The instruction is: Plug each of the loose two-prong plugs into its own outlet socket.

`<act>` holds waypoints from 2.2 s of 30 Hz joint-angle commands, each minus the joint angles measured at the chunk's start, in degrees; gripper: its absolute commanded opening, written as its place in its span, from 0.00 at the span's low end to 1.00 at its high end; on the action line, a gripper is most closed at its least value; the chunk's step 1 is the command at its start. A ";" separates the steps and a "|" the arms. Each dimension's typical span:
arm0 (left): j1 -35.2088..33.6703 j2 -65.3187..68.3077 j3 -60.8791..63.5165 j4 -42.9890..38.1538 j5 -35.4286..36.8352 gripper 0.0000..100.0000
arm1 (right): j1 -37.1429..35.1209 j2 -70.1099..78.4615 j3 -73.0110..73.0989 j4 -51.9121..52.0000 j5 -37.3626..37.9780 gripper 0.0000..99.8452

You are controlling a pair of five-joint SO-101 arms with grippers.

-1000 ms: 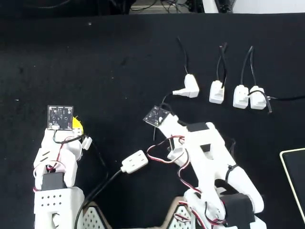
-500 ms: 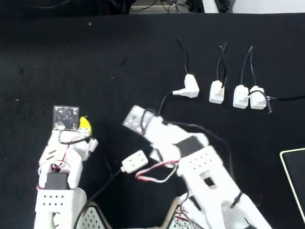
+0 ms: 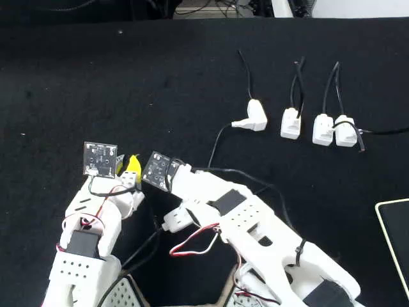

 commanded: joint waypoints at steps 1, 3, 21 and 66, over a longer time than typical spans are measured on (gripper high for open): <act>3.47 -0.62 -3.38 -0.97 0.70 0.08 | -0.79 -4.26 -3.03 0.26 -4.22 0.01; 4.88 -0.62 -3.30 -0.97 0.53 0.08 | -1.32 -5.67 -2.33 0.26 -4.92 0.01; 12.18 -0.62 -0.40 -1.05 0.26 0.08 | -9.41 -31.69 6.81 5.01 -7.47 0.01; 12.00 -0.62 0.92 -1.05 0.26 0.08 | -6.24 -55.96 10.95 14.68 -10.29 0.01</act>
